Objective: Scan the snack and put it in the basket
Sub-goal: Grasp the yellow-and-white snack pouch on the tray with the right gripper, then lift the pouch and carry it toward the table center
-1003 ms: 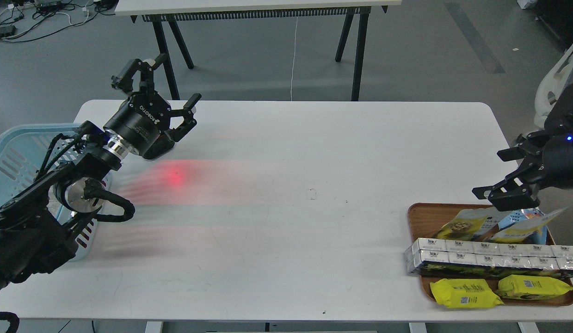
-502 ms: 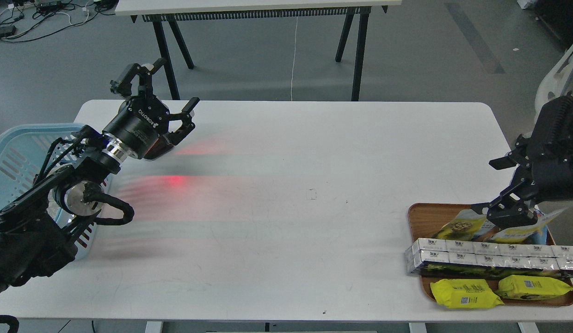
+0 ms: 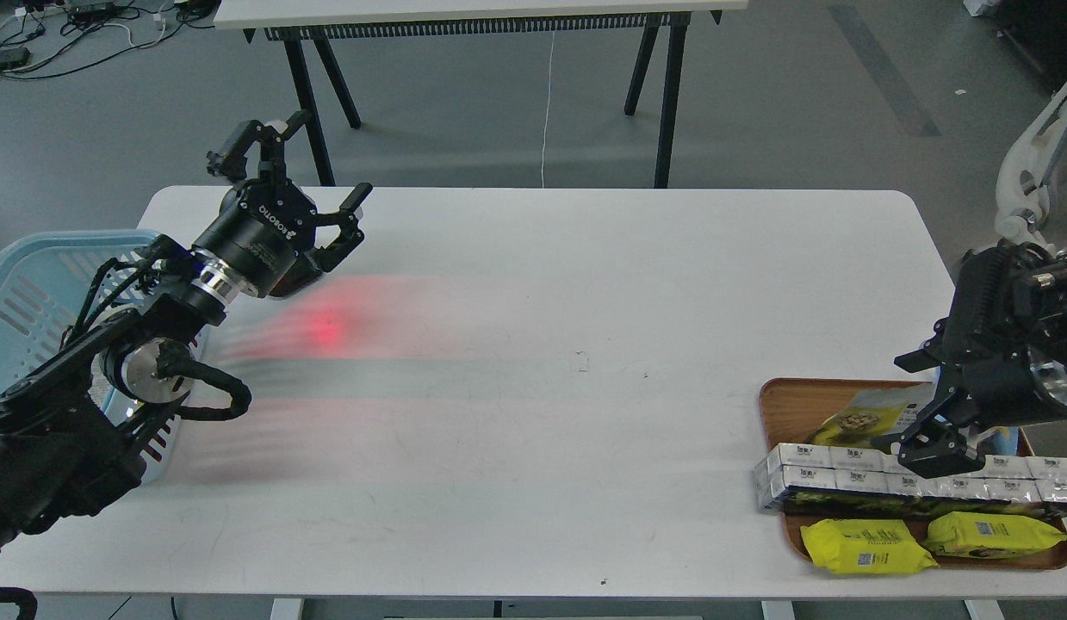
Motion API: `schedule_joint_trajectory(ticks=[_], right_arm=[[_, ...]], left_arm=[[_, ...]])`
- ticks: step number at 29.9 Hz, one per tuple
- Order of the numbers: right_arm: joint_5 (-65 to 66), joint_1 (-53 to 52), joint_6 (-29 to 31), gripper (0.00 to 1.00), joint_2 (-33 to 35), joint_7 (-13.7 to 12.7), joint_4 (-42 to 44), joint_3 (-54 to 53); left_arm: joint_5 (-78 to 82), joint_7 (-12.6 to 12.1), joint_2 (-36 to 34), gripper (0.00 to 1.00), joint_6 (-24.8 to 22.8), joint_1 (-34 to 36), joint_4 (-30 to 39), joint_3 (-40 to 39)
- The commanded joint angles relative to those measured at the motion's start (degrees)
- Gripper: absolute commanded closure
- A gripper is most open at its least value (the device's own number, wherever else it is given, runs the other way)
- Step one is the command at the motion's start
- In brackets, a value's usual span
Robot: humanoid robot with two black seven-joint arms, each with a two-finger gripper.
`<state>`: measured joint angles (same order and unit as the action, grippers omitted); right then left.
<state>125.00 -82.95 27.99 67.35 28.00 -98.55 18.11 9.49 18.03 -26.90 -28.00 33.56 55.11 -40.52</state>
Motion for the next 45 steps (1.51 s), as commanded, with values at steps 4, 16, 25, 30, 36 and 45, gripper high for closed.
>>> schedule_joint_trajectory(ticks=[4, 16, 25, 30, 36, 45], right_arm=[[0.0, -0.1, 0.0, 0.29, -0.5, 0.0, 0.2, -0.3], [0.0, 2.1, 0.0, 0.47, -1.3, 0.0, 4.0, -0.4], [0.0, 4.5, 0.0, 0.81, -2.7, 0.0, 6.6, -1.1], [0.0, 4.5, 0.0, 0.96, -2.7, 0.0, 6.8, -1.3], [0.0, 4.5, 0.0, 1.00, -2.7, 0.0, 7.3, -3.5], [0.0, 4.6, -0.7, 1.00, -4.5, 0.0, 9.4, -9.0]], left_arm=[[0.0, 0.1, 0.2, 0.00, 0.0, -0.4, -0.1, 0.0], [0.0, 0.1, 0.4, 0.00, 0.0, -0.4, -0.1, -0.1], [0.0, 0.1, 0.3, 0.00, 0.0, -0.4, -0.1, -0.1], [0.0, 0.2, 0.4, 0.00, 0.0, -0.4, -0.1, -0.1], [0.0, 0.2, 0.6, 0.00, 0.0, -0.9, -0.1, -0.1], [0.0, 0.1, 1.1, 0.00, 0.0, -1.0, -0.1, 0.0]])
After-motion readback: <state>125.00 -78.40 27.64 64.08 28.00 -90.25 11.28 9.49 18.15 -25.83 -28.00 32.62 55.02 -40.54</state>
